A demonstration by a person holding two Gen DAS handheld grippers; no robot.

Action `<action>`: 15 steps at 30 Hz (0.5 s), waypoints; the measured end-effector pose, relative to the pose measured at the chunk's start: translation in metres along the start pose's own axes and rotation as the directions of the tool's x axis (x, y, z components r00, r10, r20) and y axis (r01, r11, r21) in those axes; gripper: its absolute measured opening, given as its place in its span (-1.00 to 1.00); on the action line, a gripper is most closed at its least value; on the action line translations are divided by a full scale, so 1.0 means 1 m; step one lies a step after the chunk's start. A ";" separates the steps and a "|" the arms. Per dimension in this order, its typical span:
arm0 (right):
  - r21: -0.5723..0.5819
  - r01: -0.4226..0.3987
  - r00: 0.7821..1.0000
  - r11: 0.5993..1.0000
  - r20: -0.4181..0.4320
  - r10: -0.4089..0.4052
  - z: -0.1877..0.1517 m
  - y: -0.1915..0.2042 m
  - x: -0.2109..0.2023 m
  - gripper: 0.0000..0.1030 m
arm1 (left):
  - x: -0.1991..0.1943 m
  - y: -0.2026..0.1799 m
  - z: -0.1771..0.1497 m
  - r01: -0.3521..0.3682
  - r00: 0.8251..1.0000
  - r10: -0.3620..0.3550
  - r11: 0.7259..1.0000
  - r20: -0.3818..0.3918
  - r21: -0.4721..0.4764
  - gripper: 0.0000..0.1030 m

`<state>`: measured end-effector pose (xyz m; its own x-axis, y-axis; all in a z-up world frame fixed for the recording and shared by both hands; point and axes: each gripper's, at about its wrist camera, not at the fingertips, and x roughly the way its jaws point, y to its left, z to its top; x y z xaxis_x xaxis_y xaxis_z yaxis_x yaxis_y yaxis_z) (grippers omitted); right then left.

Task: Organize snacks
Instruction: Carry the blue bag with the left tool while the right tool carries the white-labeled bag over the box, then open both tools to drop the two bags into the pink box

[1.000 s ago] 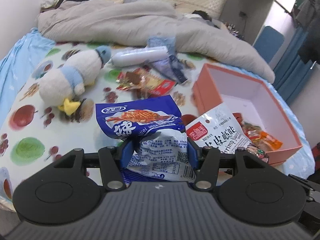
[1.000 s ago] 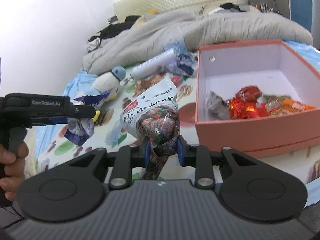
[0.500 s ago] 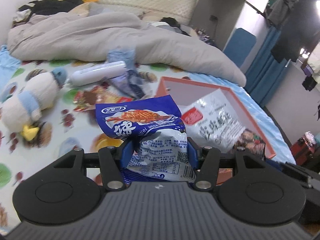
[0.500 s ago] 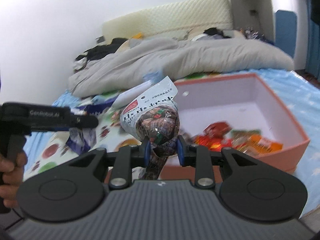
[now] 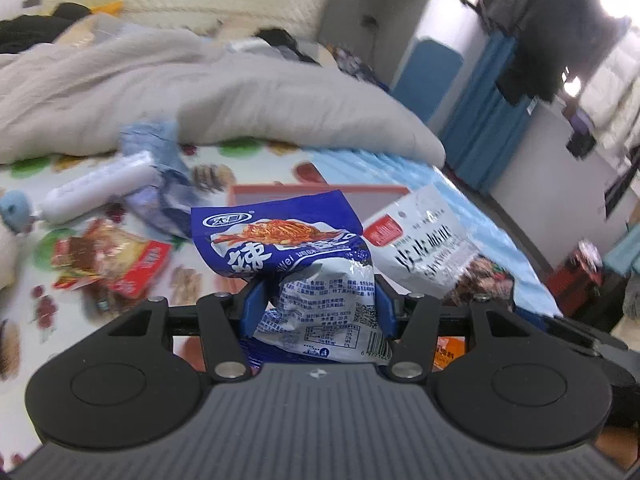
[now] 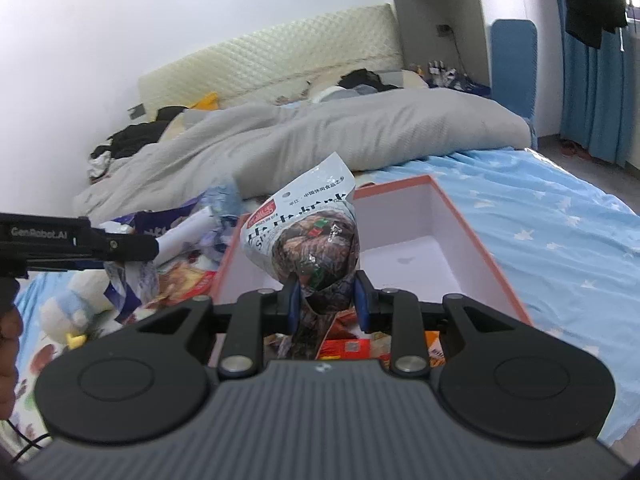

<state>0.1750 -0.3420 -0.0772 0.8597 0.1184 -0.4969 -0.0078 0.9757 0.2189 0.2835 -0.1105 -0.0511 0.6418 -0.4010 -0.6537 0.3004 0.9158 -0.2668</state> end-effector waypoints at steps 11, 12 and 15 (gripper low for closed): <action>0.035 0.017 0.996 0.999 -0.094 -0.014 -0.001 -0.029 0.065 -0.37 | 0.099 0.010 0.013 0.011 0.987 -0.011 1.000 -0.163 -0.001 0.18; 0.041 0.016 0.995 0.999 -0.100 -0.012 -0.001 -0.031 0.069 -0.37 | 0.107 0.012 0.012 0.012 0.984 -0.012 1.000 -0.176 0.000 0.18; 0.047 0.017 0.994 0.999 -0.112 -0.012 -0.001 -0.034 0.077 -0.33 | 0.119 0.013 0.012 0.009 0.981 -0.007 1.000 -0.192 0.008 0.19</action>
<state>0.2410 -0.3660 -0.1241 0.7974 0.1265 -0.5901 0.0308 0.9680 0.2492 0.3723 -0.1461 -0.1237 0.4921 -0.3953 -0.7756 0.3121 0.9118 -0.2667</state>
